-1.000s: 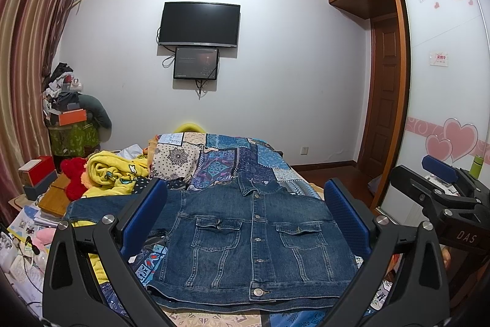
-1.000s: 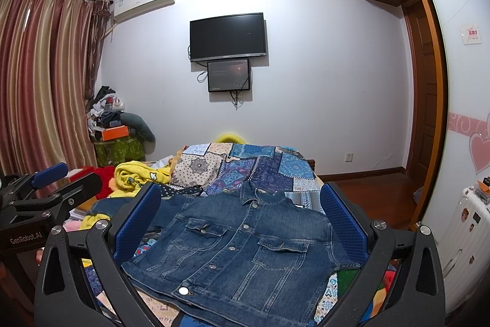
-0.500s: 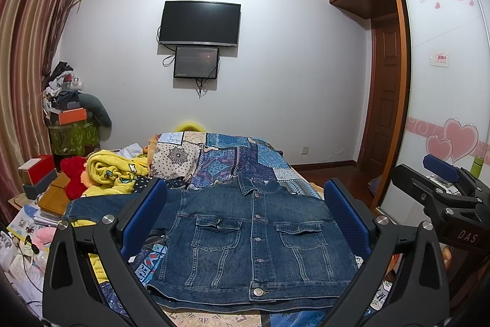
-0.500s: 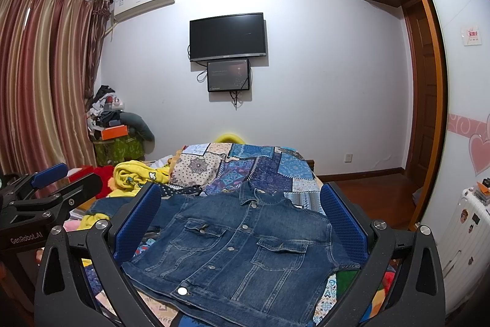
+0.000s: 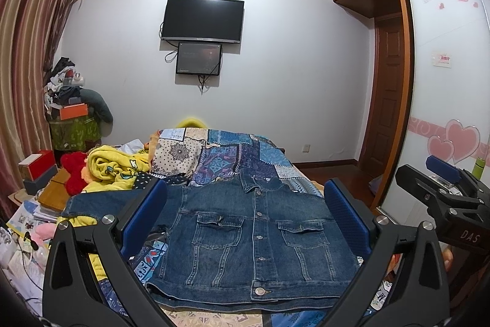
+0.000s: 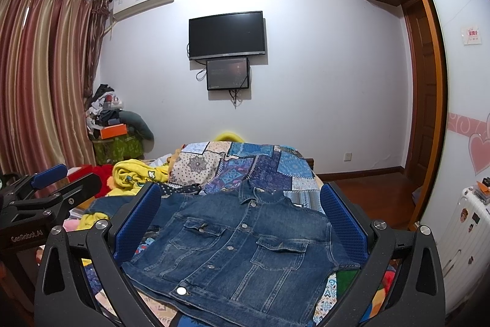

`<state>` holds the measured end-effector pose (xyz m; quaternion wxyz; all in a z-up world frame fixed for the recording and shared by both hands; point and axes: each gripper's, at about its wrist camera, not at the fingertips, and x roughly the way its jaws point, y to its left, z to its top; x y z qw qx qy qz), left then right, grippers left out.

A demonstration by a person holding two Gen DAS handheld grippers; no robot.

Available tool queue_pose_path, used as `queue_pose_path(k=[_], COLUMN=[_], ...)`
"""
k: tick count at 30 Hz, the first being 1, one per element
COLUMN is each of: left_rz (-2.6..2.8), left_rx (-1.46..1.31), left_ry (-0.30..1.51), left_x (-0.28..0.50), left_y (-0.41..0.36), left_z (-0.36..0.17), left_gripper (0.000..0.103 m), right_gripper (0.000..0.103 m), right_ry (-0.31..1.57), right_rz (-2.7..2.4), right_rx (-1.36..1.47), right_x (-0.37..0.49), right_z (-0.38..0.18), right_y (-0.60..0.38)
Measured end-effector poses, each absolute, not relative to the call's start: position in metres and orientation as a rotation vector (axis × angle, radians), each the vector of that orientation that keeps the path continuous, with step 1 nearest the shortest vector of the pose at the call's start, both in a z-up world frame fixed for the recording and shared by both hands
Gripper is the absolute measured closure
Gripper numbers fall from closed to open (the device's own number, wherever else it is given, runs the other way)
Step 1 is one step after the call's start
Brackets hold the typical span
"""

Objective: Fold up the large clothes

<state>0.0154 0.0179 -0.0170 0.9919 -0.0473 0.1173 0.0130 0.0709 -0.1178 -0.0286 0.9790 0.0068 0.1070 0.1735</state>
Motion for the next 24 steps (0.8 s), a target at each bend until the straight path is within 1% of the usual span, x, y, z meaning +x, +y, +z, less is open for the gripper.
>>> queue_pose_path(k=[14,19,24], left_rz=[0.054,0.099,0.151], left_rx=[-0.13,-0.158,-0.211], left_ry=[0.275,0.317,0.405], left_x=[0.045,0.072,0.107], left_y=[0.039,0.062,0.098], left_z=[-0.025,-0.04,-0.068], left_gripper=[0.0,0.0,0.0], right_gripper=[0.0,0.0,0.0], right_ry=[0.281,0.334,0.405], right_rz=[0.335,0.326,0.314], right_rx=[-0.007,-0.028,-0.044], right_x=[0.095,0.116,0.143], right_z=[-0.035,-0.046,-0.062], right_y=[-0.104,-0.092,-0.081])
